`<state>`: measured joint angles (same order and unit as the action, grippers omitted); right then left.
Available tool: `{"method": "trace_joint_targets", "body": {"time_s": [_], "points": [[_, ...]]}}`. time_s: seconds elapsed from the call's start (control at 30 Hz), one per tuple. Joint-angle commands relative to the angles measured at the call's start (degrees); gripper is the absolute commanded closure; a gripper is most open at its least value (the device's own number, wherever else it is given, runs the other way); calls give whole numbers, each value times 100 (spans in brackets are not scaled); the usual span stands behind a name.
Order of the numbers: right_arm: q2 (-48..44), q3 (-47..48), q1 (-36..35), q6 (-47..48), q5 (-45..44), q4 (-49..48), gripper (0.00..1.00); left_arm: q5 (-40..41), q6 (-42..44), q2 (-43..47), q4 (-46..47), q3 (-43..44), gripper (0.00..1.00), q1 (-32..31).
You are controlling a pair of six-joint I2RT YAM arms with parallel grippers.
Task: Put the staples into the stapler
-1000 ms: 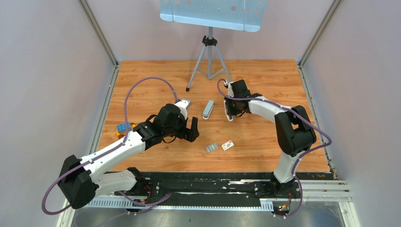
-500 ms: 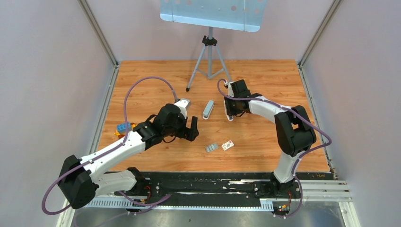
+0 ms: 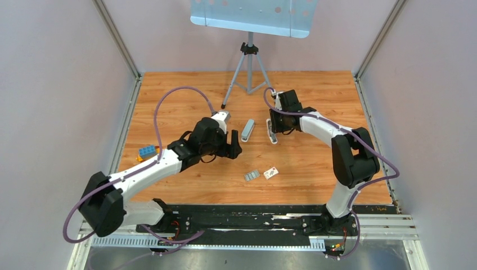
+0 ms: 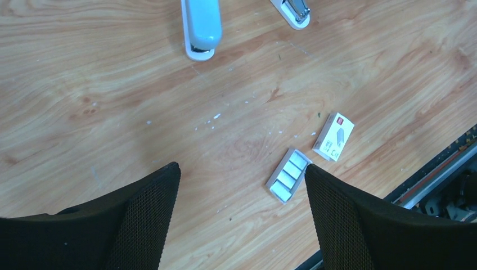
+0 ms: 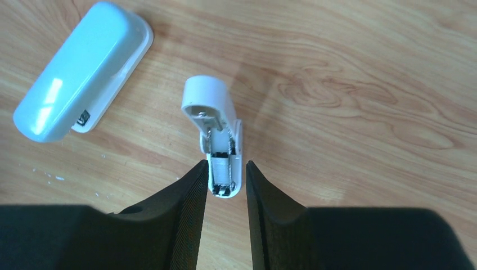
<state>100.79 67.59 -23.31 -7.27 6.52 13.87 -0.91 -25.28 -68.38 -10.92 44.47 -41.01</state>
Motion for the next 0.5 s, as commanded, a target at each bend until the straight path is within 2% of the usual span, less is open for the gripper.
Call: {"method": "trace_joint_targets", "body": {"time_s": [0.0,0.13,0.47], "points": [[87,229,223,-234,77,120,65,-267,-111,-637,577,510,19,23],[238,311,282,-265,226,83,65,-278,-100,-1088,618,923,22,23],[452,371,283,-286,478,-33,65,-140,-170,-1450,852,963,24,23]]}}
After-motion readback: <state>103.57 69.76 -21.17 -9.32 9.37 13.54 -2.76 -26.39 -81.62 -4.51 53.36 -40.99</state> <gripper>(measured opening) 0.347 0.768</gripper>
